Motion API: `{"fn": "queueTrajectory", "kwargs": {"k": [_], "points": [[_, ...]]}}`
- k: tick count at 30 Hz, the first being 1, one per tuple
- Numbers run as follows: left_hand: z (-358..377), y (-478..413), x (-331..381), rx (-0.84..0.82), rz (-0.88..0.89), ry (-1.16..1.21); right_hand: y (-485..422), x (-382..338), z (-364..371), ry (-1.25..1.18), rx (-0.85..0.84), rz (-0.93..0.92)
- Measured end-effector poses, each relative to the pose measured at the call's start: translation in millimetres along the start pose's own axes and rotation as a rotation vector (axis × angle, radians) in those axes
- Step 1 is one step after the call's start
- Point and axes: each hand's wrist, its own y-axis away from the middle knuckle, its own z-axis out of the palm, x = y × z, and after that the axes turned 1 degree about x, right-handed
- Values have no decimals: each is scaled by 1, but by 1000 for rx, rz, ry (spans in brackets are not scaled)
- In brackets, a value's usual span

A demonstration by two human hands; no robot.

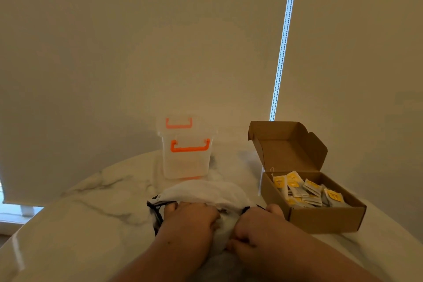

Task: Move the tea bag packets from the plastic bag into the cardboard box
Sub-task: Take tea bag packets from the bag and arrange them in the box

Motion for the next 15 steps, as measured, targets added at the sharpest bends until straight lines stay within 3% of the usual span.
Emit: {"fn": "queueTrajectory", "kwargs": {"k": [3,6,11,15], "points": [[-2,6,-6,159,39,120,0,3,-2,-50,12,12],[-1,12,-12,292,124,406,1,10,-3,-219,85,22],[-3,17,-7,352,161,849,4,20,4,-644,281,166],[-4,19,-2,301,211,892,3,14,5,-838,369,101]]}}
